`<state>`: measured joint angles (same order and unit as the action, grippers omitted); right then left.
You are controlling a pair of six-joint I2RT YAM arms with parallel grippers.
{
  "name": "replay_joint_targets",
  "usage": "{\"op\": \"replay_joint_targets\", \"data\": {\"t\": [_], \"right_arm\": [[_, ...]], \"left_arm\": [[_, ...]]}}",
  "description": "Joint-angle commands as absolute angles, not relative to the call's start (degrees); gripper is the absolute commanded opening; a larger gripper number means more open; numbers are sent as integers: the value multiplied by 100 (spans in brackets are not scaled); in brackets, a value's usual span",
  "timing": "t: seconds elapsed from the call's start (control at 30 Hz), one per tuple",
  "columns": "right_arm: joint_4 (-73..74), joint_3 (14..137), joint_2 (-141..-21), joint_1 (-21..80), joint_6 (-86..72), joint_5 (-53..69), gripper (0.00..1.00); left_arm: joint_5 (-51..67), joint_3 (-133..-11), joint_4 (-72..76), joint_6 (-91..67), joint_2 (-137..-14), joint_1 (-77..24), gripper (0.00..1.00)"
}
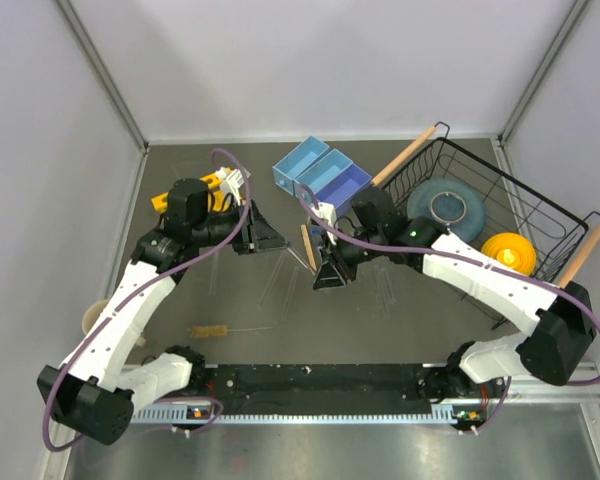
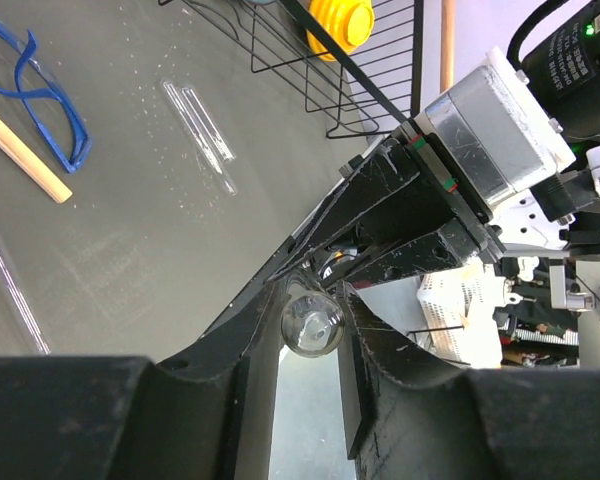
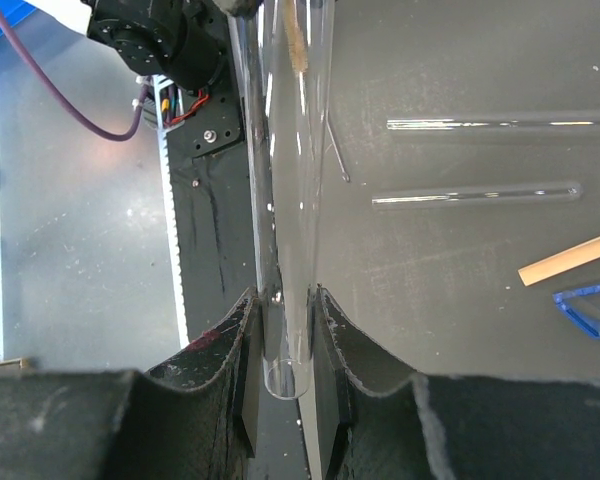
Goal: Organize the chemistry lab equipment
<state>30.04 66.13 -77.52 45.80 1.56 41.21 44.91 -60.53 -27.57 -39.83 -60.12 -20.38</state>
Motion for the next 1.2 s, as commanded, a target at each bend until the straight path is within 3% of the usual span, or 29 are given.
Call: {"op": "replay_joint_targets", "data": {"t": [0.0, 0.33, 0.43, 0.6, 0.83, 0.93, 1.17], "right_arm": [[2927, 6882, -7682, 4720, 334, 4148, 15], [2997, 6917, -7673, 4737, 413, 4096, 20], [3093, 6970, -7682, 4737, 483, 4061, 42], [3287, 7172, -7690, 4729, 720, 3973, 57], [3849, 7628, -7726, 4474, 1362, 4314, 92], [4113, 7778, -7682, 4254, 1731, 4543, 99], [4245, 7673, -7366, 3754, 2039, 4702, 99]], "left_arm": [[4579, -6346, -2707, -3858, -6082, -2021, 30], [4509, -6267, -2777, -3814, -6003, -2021, 15], [4386, -6214, -2812, -3771, -5872, -2004, 14], [4105, -6196, -2996, -3630, -5687, -1934, 13], [3709, -6214, -3348, -3384, -5476, -1679, 13], [3499, -6284, -3541, -3200, -5458, -1600, 13], [2594, -6714, -4094, -2523, -5703, -1258, 13]]}}
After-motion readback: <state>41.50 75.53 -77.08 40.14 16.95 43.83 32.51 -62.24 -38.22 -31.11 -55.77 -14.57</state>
